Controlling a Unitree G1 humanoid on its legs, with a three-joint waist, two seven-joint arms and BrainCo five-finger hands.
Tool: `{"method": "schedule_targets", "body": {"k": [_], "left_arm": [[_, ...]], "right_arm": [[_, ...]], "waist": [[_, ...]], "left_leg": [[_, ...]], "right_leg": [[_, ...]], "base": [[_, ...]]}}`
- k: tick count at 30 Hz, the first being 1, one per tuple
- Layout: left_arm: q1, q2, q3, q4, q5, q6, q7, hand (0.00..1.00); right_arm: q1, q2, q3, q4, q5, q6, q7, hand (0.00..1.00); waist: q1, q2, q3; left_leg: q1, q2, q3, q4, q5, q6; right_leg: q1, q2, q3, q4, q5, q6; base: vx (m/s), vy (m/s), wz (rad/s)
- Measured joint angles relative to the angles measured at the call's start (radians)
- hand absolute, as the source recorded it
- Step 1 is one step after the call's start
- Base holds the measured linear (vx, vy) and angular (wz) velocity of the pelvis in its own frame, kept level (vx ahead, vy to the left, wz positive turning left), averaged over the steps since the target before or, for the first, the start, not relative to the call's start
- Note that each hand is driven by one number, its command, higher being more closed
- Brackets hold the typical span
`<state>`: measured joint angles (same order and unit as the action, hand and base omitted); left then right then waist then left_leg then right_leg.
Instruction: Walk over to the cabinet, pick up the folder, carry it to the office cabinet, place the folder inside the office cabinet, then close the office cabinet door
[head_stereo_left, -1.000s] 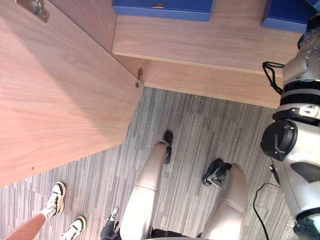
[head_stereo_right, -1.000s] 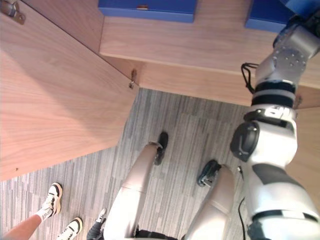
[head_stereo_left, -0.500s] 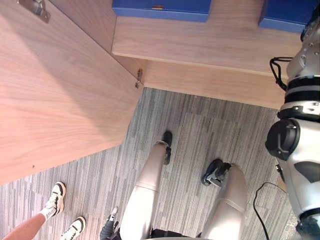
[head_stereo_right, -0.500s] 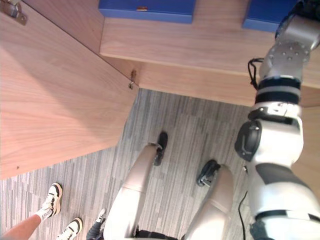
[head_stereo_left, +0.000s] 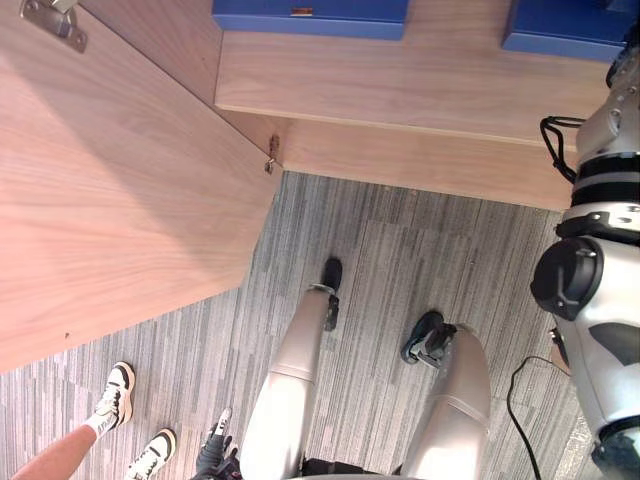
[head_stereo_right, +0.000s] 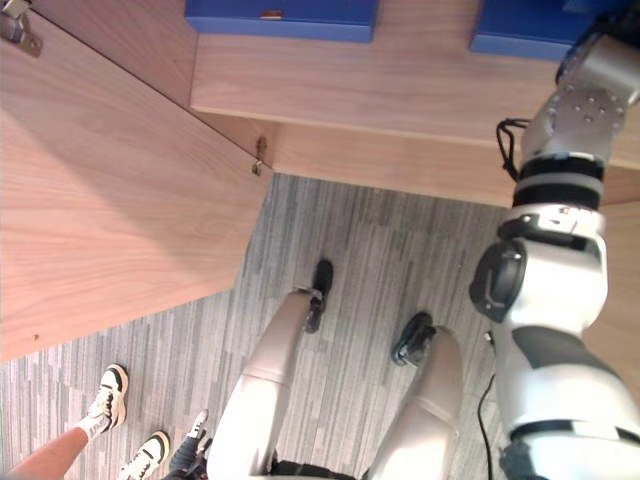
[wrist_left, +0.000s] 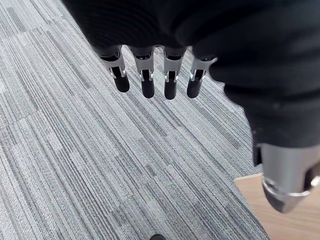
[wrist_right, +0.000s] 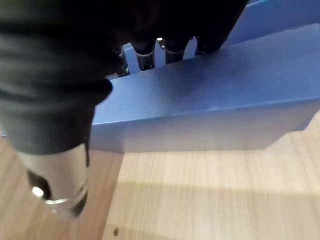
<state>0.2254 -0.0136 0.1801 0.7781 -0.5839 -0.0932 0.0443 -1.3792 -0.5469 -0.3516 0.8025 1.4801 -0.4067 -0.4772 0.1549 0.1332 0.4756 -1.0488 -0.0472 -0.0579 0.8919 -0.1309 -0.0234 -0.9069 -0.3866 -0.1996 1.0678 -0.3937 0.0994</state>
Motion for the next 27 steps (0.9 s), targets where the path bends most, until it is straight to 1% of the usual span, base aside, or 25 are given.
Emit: {"method": "schedule_targets", "body": {"k": [2,4,7,9,10,11,13,14,15,16,17,18,20,21,22,23,25,27], "left_arm": [[-0.009,0.001,0.002,0.0,0.0,0.0,0.005,0.0],[-0.01,0.001,0.003,0.0,0.0,-0.001,0.006,0.0],[-0.017,0.003,0.004,0.0,-0.001,-0.002,0.006,0.0],[-0.031,0.003,0.009,0.0,-0.002,-0.002,0.007,0.0],[-0.034,0.004,0.01,0.0,-0.003,-0.003,0.007,0.0],[-0.039,0.007,0.009,0.0,-0.005,-0.005,0.007,0.0],[-0.043,0.008,0.009,0.0,-0.006,-0.007,0.007,0.0],[-0.051,0.008,0.009,0.0,-0.006,-0.008,0.007,0.0],[-0.054,0.008,0.009,0.0,-0.006,-0.009,0.006,0.0],[-0.057,0.007,0.008,0.0,-0.011,-0.011,0.006,0.0],[-0.058,0.008,0.008,0.003,-0.015,-0.012,0.006,0.0],[-0.058,0.009,0.008,0.007,-0.017,-0.013,0.006,0.0],[-0.058,0.012,0.008,0.012,-0.029,-0.015,0.007,0.0],[-0.058,0.014,0.007,0.013,-0.034,-0.016,0.007,0.0],[-0.058,0.016,0.004,0.016,-0.042,-0.019,0.007,0.0],[-0.058,0.018,0.003,0.018,-0.043,-0.024,0.006,0.0],[-0.058,0.02,0.002,0.02,-0.045,-0.028,0.006,0.0],[-0.058,0.02,0.001,0.023,-0.047,-0.033,0.006,0.0]], "right_arm": [[0.015,0.001,-0.01,0.03,0.006,-0.008,-0.008,0.0],[0.027,0.003,-0.009,0.04,0.019,-0.007,-0.009,0.0],[0.031,0.007,-0.006,0.055,0.026,-0.002,-0.014,0.0],[0.05,0.012,0.0,0.089,0.024,0.023,-0.024,0.0],[0.053,0.017,0.0,0.1,0.023,0.027,-0.026,0.0],[0.058,0.039,0.001,0.116,0.014,0.04,-0.031,0.0],[0.058,0.05,0.036,0.134,-0.011,0.061,-0.035,0.0],[0.058,0.051,0.078,0.144,-0.048,0.096,-0.035,0.0],[0.058,0.051,0.093,0.145,-0.056,0.104,-0.035,0.0],[0.058,0.05,0.117,0.146,-0.113,0.134,-0.038,0.0],[0.058,0.048,0.159,0.153,-0.206,0.178,-0.038,0.0],[0.058,0.049,0.177,0.16,-0.25,0.197,-0.04,0.0],[0.059,0.044,0.272,0.216,-0.437,0.28,-0.039,0.0],[0.061,0.044,0.298,0.226,-0.487,0.302,-0.038,0.0],[0.065,0.045,0.35,0.236,-0.561,0.334,-0.031,0.0],[0.072,0.045,0.392,0.241,-0.611,0.354,-0.013,0.0],[0.075,0.041,0.438,0.263,-0.647,0.376,0.01,0.0],[0.078,0.04,0.488,0.282,-0.666,0.386,0.03,0.0]], "waist": [[-0.002,0.0,-0.001],[-0.002,0.0,-0.017],[-0.003,0.0,-0.021],[-0.004,0.0,-0.021],[-0.006,0.0,-0.021],[-0.007,-0.002,-0.026],[-0.009,-0.002,-0.033],[-0.009,-0.002,-0.034],[-0.009,-0.002,-0.034],[-0.009,-0.002,-0.035],[-0.012,-0.006,-0.041],[-0.013,-0.009,-0.045],[-0.018,-0.014,-0.047],[-0.02,-0.015,-0.048],[-0.019,-0.02,-0.05],[-0.02,-0.024,-0.052],[-0.021,-0.027,-0.053],[-0.021,-0.03,-0.054]], "left_leg": [[0.02,0.002,0.0,-0.015,0.002,0.001],[0.021,0.005,0.002,-0.025,0.005,0.004],[0.024,0.015,0.005,-0.035,0.009,0.007],[0.039,0.018,0.006,-0.044,0.01,0.008],[0.047,0.018,0.008,-0.05,0.011,0.008],[0.065,0.022,0.015,-0.068,0.017,0.011],[0.077,0.027,0.02,-0.09,0.026,0.01],[0.092,0.033,0.022,-0.114,0.035,0.013],[0.097,0.034,0.024,-0.123,0.04,0.014],[0.106,0.036,0.027,-0.139,0.046,0.016],[0.112,0.037,0.031,-0.16,0.057,0.015],[0.115,0.038,0.032,-0.173,0.063,0.015],[0.138,0.046,0.034,-0.221,0.085,0.015],[0.146,0.048,0.035,-0.233,0.09,0.015],[0.157,0.052,0.04,-0.256,0.098,0.016],[0.165,0.052,0.041,-0.277,0.107,0.015],[0.175,0.052,0.039,-0.298,0.117,0.015],[0.184,0.053,0.037,-0.312,0.121,0.015]], "right_leg": [[0.021,0.002,-0.005,-0.019,0.007,0.001],[0.022,0.005,-0.008,-0.033,0.014,0.0],[0.026,0.016,-0.01,-0.055,0.028,-0.001],[0.043,0.02,-0.012,-0.069,0.033,0.0],[0.051,0.02,-0.012,-0.074,0.036,-0.003],[0.062,0.023,-0.012,-0.091,0.045,-0.007],[0.071,0.031,-0.012,-0.114,0.058,-0.01],[0.084,0.038,-0.015,-0.137,0.07,-0.012],[0.088,0.04,-0.016,-0.145,0.074,-0.013],[0.095,0.042,-0.017,-0.158,0.081,-0.015],[0.097,0.045,-0.017,-0.177,0.092,-0.015],[0.097,0.047,-0.017,-0.187,0.098,-0.015],[0.119,0.062,-0.024,-0.238,0.125,-0.018],[0.125,0.064,-0.025,-0.25,0.131,-0.018],[0.131,0.07,-0.025,-0.273,0.142,-0.02],[0.137,0.072,-0.027,-0.288,0.149,-0.02],[0.148,0.073,-0.036,-0.305,0.154,-0.021],[0.16,0.074,-0.045,-0.318,0.156,-0.022]], "base": [[0.04,0.028,-0.03],[0.04,0.028,-0.04],[0.04,0.023,-0.1],[0.05,0.023,-0.06],[0.04,0.019,-0.08],[0.03,0.014,-0.1],[0.03,0.013,-0.11],[0.02,0.01,-0.08],[0.02,0.01,-0.08],[0.01,0.011,-0.05],[0.01,0.01,-0.05],[0.03,0.007,-0.08],[0.03,0.007,-0.1],[0.03,0.01,-0.12],[0.02,0.003,-0.08],[0.01,-0.001,-0.06],[0.0,-0.016,0.05],[0.01,-0.023,0.06]]}}
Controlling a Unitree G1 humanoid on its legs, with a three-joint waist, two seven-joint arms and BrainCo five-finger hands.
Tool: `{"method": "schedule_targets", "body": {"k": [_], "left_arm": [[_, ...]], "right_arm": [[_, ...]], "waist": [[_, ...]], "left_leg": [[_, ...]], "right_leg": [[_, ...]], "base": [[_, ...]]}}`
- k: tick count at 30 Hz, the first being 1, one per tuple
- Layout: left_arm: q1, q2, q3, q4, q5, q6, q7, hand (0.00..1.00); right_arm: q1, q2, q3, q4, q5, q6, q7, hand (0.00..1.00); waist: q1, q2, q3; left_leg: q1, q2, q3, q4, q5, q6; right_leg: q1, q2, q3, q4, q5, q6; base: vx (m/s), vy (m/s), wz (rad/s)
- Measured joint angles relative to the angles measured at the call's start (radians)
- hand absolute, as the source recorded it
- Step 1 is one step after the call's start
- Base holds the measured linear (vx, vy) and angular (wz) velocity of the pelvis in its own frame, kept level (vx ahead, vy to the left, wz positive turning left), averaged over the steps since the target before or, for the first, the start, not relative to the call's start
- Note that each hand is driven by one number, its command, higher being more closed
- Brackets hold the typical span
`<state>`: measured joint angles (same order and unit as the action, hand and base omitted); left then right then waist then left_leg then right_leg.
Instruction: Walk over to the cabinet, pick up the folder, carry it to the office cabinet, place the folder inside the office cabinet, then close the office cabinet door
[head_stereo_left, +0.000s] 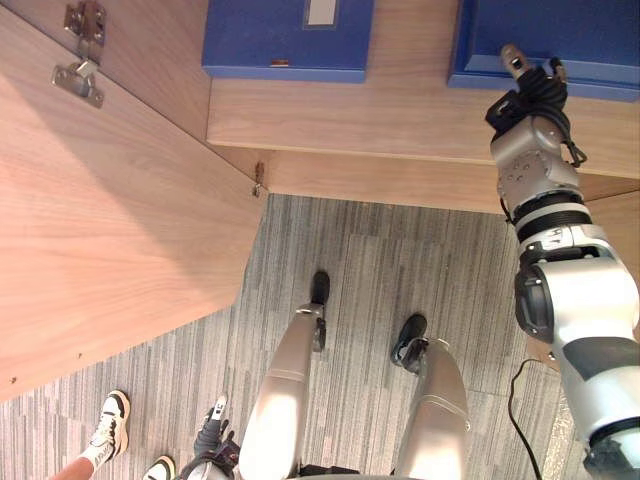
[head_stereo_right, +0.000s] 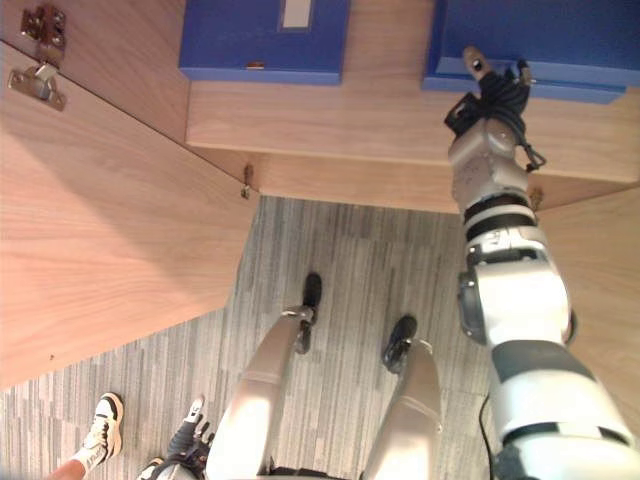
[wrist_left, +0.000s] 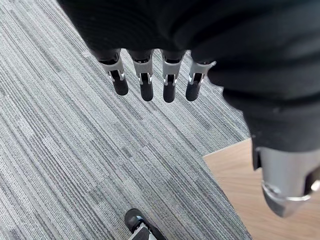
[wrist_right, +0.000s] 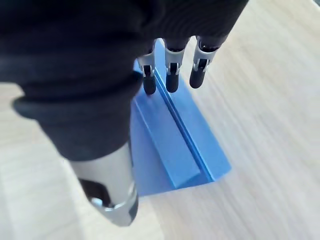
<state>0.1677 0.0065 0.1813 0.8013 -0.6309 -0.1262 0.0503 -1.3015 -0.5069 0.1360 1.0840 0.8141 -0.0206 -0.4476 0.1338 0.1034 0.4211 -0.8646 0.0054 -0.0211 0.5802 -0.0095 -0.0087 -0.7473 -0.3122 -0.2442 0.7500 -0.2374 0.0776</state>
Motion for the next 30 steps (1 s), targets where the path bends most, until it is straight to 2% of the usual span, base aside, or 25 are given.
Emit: {"method": "schedule_targets", "body": {"k": [10,13,17,18,21,23,25,28,30], "left_arm": [[0.001,0.011,-0.022,0.004,-0.002,-0.002,-0.001,0.0],[0.003,0.018,-0.033,0.004,-0.003,-0.004,-0.006,0.0],[0.006,0.028,-0.045,0.003,-0.007,-0.013,-0.023,0.0],[0.006,0.028,-0.045,0.003,-0.007,-0.013,-0.024,0.0],[0.007,0.03,-0.045,0.003,-0.007,-0.019,-0.039,0.0],[0.007,0.03,-0.044,0.003,-0.012,-0.02,-0.048,0.0],[0.007,0.031,-0.04,0.004,-0.021,-0.02,-0.054,0.0],[0.007,0.039,-0.037,0.008,-0.037,-0.021,-0.055,0.0],[0.007,0.04,-0.027,0.014,-0.037,-0.021,-0.053,0.0]], "right_arm": [[0.002,-0.033,0.223,0.06,-0.142,0.039,0.056,0.0],[0.024,-0.044,0.292,0.068,-0.308,0.076,0.096,0.0],[0.078,-0.049,0.301,0.067,-0.534,0.113,0.137,0.0],[0.084,-0.051,0.298,0.066,-0.551,0.116,0.141,0.0],[0.137,-0.067,0.248,-0.031,-0.596,0.118,0.162,0.0],[0.174,-0.065,0.137,-0.142,-0.457,0.094,0.17,0.0],[0.212,-0.044,0.042,-0.256,-0.414,0.068,0.165,0.0],[0.293,0.027,-0.061,-0.49,-0.403,0.026,0.134,0.0],[0.35,0.076,-0.11,-0.618,-0.419,0.015,0.103,0.0]], "waist": [[-0.001,-0.004,-0.001],[0.0,-0.009,-0.003],[0.0,-0.019,-0.004],[0.0,-0.019,-0.004],[-0.003,-0.025,0.0],[-0.005,-0.031,0.002],[-0.008,-0.039,0.007],[-0.024,-0.057,0.017],[-0.033,-0.067,0.019]], "left_leg": [[0.02,0.009,0.002,-0.016,0.0,0.0],[0.027,0.01,0.004,-0.022,0.0,0.0],[0.027,0.011,0.005,-0.029,0.001,0.001],[0.027,0.011,0.005,-0.03,0.001,0.001],[0.027,0.013,0.006,-0.03,0.001,0.001],[0.027,0.021,0.007,-0.03,0.0,0.001],[0.027,0.029,0.01,-0.028,-0.001,0.002],[0.026,0.044,0.016,-0.018,-0.008,0.002],[0.026,0.049,0.019,-0.016,-0.01,0.001]], "right_leg": [[0.026,0.014,-0.003,-0.034,0.013,-0.001],[0.032,0.016,-0.003,-0.041,0.014,-0.001],[0.032,0.017,-0.004,-0.048,0.014,0.0],[0.032,0.017,-0.004,-0.049,0.014,0.0],[0.032,0.02,-0.004,-0.054,0.015,0.0],[0.032,0.027,-0.004,-0.063,0.02,-0.001],[0.032,0.035,-0.003,-0.069,0.024,-0.005],[0.032,0.049,0.001,-0.076,0.029,-0.007],[0.032,0.053,0.004,-0.078,0.031,-0.007]], "base": [[0.0,-0.005,-0.02],[-0.01,-0.016,-0.01],[0.01,-0.036,0.0],[0.02,-0.031,0.0],[0.02,-0.037,-0.03],[0.01,-0.043,-0.09],[0.0,-0.043,-0.12],[-0.01,-0.031,-0.13],[-0.01,-0.028,-0.09]]}}
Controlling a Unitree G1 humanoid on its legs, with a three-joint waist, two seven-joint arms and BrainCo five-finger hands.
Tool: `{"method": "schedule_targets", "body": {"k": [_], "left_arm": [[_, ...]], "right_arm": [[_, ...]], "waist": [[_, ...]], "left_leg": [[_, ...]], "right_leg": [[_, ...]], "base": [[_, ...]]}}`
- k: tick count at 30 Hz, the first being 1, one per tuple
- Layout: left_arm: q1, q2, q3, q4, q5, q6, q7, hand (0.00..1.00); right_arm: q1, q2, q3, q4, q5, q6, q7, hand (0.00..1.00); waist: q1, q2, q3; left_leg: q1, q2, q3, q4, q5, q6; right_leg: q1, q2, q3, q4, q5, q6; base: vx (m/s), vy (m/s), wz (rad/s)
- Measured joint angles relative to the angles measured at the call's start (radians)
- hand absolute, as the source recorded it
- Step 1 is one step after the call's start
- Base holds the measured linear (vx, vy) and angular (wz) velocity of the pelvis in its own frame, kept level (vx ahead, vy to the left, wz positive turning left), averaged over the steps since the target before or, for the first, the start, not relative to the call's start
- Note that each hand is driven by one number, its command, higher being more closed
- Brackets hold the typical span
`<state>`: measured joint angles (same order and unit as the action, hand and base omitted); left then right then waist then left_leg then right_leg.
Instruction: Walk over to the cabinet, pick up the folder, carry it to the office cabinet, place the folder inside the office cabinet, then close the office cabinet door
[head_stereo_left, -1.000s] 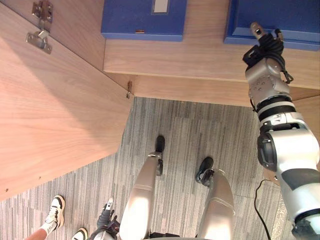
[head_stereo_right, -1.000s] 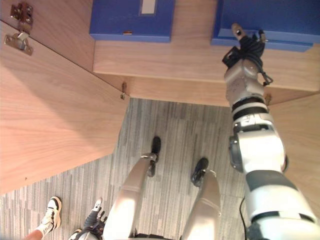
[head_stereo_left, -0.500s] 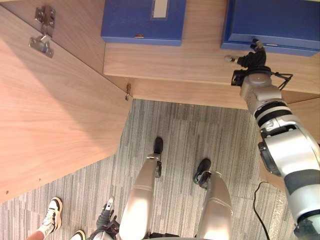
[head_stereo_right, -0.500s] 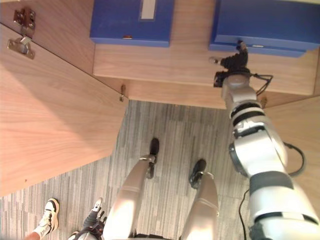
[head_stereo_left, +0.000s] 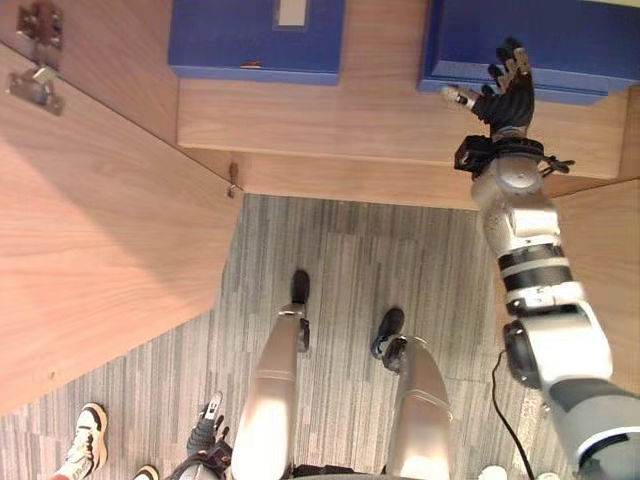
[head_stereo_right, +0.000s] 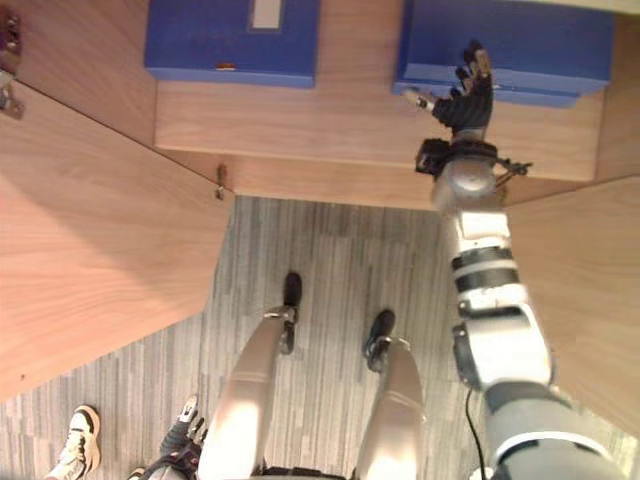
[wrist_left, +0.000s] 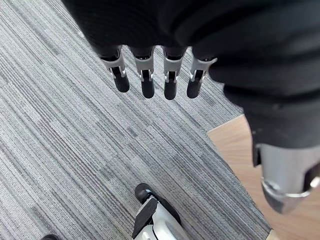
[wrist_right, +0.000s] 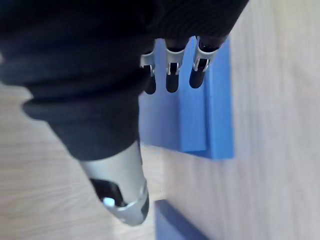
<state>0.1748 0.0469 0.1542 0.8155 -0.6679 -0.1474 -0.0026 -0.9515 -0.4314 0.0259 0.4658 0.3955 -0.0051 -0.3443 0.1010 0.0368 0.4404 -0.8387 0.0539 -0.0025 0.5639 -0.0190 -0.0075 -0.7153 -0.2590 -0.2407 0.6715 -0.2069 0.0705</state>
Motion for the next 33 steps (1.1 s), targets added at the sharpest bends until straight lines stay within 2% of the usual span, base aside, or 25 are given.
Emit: {"method": "schedule_targets", "body": {"k": [3,7,11,15,17,19,21,23,25,28,33], "left_arm": [[0.0,0.0,0.013,0.008,0.0,-0.004,0.009,0.0],[-0.001,0.001,0.028,0.018,0.0,-0.013,0.01,0.0],[-0.001,0.006,0.039,0.035,0.001,-0.017,0.011,0.0],[-0.018,0.017,0.063,0.076,0.001,-0.013,0.011,0.0],[-0.038,0.019,0.089,0.107,0.009,-0.006,0.01,0.0],[-0.049,0.021,0.109,0.109,0.029,0.002,0.01,0.0],[-0.053,0.035,0.133,0.123,0.054,0.01,0.009,0.0],[-0.054,0.044,0.166,0.159,0.108,0.02,0.009,0.0],[-0.054,0.049,0.183,0.185,0.141,0.03,0.01,0.0],[-0.05,0.04,0.225,0.23,0.198,0.04,0.017,0.0],[-0.031,0.023,0.267,0.258,0.264,0.042,0.021,0.0]], "right_arm": [[0.084,0.072,-0.036,-0.138,-0.096,-0.018,-0.052,0.0],[0.128,0.156,-0.034,-0.118,-0.127,-0.032,-0.052,0.0],[0.258,0.287,-0.025,0.063,-0.141,-0.036,-0.035,0.0],[0.371,0.356,-0.028,0.301,-0.114,-0.049,0.008,0.0],[0.477,0.382,-0.044,0.416,-0.08,-0.049,0.028,0.0],[0.575,0.401,-0.044,0.428,-0.02,-0.053,0.046,0.0],[0.665,0.42,-0.046,0.448,0.09,-0.068,0.092,0.0],[0.745,0.448,-0.086,0.527,0.252,-0.095,0.149,0.0],[0.795,0.456,-0.13,0.576,0.356,-0.108,0.167,0.0],[0.877,0.46,-0.199,0.596,0.46,-0.116,0.19,0.0],[0.954,0.474,-0.287,0.597,0.49,-0.137,0.214,0.0]], "waist": [[-0.005,-0.017,-0.004],[-0.005,-0.036,-0.002],[-0.002,-0.055,-0.006],[-0.01,-0.072,-0.004],[-0.03,-0.076,-0.003],[-0.044,-0.091,0.003],[-0.051,-0.115,-0.012],[-0.054,-0.149,-0.058],[-0.056,-0.157,-0.101],[-0.06,-0.153,-0.163],[-0.064,-0.132,-0.244]], "left_leg": [[0.004,0.007,0.007,-0.004,0.0,0.0],[0.024,0.031,0.03,-0.03,0.002,-0.001],[0.138,0.06,0.074,-0.133,0.026,-0.005],[0.248,0.075,0.118,-0.253,0.063,-0.01],[0.314,0.073,0.123,-0.281,0.067,-0.015],[0.375,0.073,0.127,-0.293,0.062,-0.023],[0.445,0.073,0.14,-0.317,0.06,-0.026],[0.528,0.071,0.172,-0.359,0.057,-0.035],[0.583,0.063,0.187,-0.405,0.07,-0.041],[0.697,0.044,0.227,-0.502,0.098,-0.042],[0.838,0.04,0.324,-0.574,0.104,-0.044]], "right_leg": [[0.0,0.008,0.008,-0.011,0.008,-0.001],[0.014,0.037,0.027,-0.065,0.041,-0.003],[0.116,0.084,0.055,-0.225,0.118,0.001],[0.222,0.12,0.08,-0.394,0.202,0.001],[0.293,0.124,0.081,-0.44,0.216,0.003],[0.351,0.126,0.084,-0.457,0.217,0.005],[0.41,0.13,0.093,-0.472,0.217,0.005],[0.463,0.133,0.119,-0.497,0.218,0.004],[0.487,0.131,0.133,-0.507,0.216,0.002],[0.537,0.125,0.155,-0.507,0.198,-0.001],[0.584,0.119,0.186,-0.485,0.18,-0.012]], "base": [[-0.01,-0.017,-0.09],[-0.01,-0.008,-0.27],[0.05,-0.011,-0.38],[0.1,-0.008,-0.38],[0.08,-0.015,-0.07],[0.07,-0.015,-0.09],[0.05,-0.008,-0.2],[0.03,0.01,-0.31],[0.01,0.01,-0.21],[0.04,0.014,-0.22],[0.05,0.041,-0.48]]}}
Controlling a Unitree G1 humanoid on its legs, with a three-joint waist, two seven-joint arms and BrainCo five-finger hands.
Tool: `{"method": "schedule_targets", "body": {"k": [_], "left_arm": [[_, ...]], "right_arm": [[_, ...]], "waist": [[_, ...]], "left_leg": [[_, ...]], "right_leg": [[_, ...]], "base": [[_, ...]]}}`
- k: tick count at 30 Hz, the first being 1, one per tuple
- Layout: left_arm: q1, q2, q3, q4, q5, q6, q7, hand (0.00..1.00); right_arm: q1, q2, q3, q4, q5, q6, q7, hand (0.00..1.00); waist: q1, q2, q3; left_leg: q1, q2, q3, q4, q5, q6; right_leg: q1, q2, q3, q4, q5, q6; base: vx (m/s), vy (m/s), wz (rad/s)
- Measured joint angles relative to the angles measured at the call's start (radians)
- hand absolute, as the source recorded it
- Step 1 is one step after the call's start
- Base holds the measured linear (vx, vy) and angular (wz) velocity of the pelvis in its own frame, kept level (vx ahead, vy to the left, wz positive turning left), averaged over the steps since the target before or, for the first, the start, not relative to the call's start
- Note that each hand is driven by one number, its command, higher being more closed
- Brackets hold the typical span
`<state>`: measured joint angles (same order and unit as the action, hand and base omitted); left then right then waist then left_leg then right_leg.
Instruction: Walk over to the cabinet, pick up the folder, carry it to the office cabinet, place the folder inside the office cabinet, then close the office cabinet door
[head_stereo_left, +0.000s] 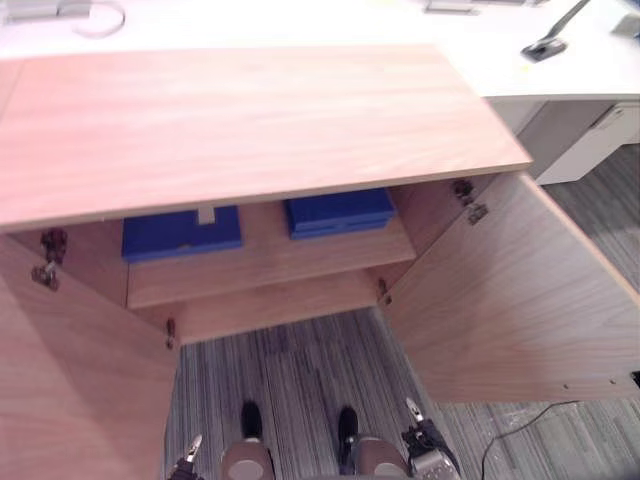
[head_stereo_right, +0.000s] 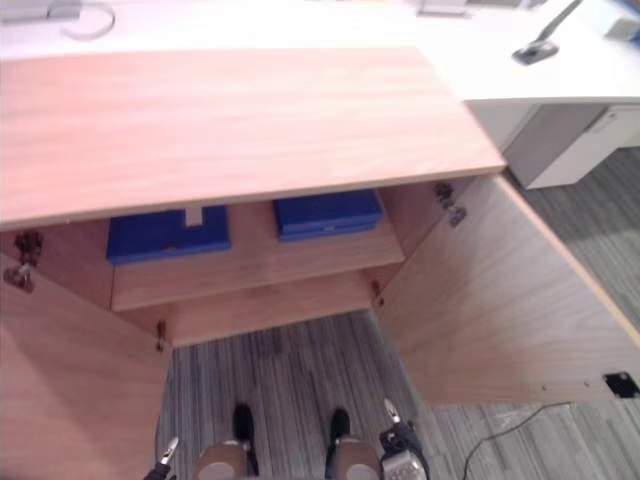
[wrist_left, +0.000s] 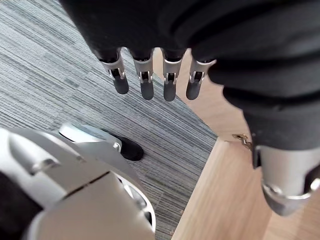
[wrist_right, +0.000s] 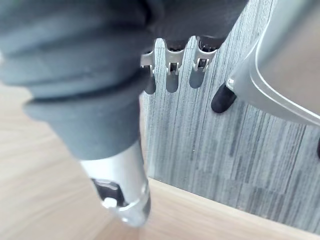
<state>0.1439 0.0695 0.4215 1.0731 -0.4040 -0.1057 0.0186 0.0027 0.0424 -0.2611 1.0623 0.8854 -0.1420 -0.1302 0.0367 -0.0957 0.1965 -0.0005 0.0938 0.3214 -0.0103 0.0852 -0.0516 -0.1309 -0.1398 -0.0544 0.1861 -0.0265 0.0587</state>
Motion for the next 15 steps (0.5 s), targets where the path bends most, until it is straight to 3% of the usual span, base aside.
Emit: {"method": "schedule_targets", "body": {"k": [3,5,8,10,15], "left_arm": [[0.015,-0.029,0.038,0.002,0.002,-0.001,0.001,0.0],[0.014,-0.031,0.04,0.021,-0.002,-0.003,0.001,0.0],[0.01,-0.036,0.042,0.036,-0.003,-0.003,-0.001,0.0],[0.011,-0.036,0.051,0.056,-0.003,-0.001,-0.001,0.0],[0.013,-0.037,0.071,0.066,-0.014,0.012,-0.002,0.0]], "right_arm": [[0.01,0.003,-0.094,0.013,-0.007,0.001,-0.001,0.0],[0.022,0.004,-0.148,0.019,-0.006,0.0,-0.005,0.0],[0.061,0.006,-0.253,0.056,-0.003,0.003,-0.015,0.0],[0.077,0.007,-0.355,0.095,0.007,0.004,-0.021,0.0],[0.073,-0.002,-0.426,0.132,0.074,0.004,-0.032,0.0]], "waist": [[0.002,0.027,-0.036],[0.002,0.038,-0.056],[-0.004,0.048,-0.107],[-0.007,0.052,-0.13],[-0.025,0.055,-0.14]], "left_leg": [[0.071,0.015,0.092,-0.023,-0.012,-0.007],[0.102,0.028,0.133,-0.034,-0.019,-0.015],[0.133,0.05,0.171,-0.055,-0.026,-0.031],[0.159,0.07,0.194,-0.056,-0.038,-0.047],[0.169,0.09,0.22,-0.025,-0.06,-0.055]], "right_leg": [[0.035,-0.083,-0.252,0.003,0.005,-0.053],[0.052,-0.091,-0.316,-0.012,0.013,-0.056],[0.085,-0.053,-0.318,-0.093,0.074,-0.019],[0.123,-0.009,-0.292,-0.171,0.113,-0.011],[0.156,0.025,-0.253,-0.246,0.149,-0.008]], "base": [[0.04,0.079,-0.87],[0.02,0.004,-0.73],[0.04,-0.028,-0.5],[0.08,-0.077,-0.5],[0.07,-0.061,-0.32]]}}
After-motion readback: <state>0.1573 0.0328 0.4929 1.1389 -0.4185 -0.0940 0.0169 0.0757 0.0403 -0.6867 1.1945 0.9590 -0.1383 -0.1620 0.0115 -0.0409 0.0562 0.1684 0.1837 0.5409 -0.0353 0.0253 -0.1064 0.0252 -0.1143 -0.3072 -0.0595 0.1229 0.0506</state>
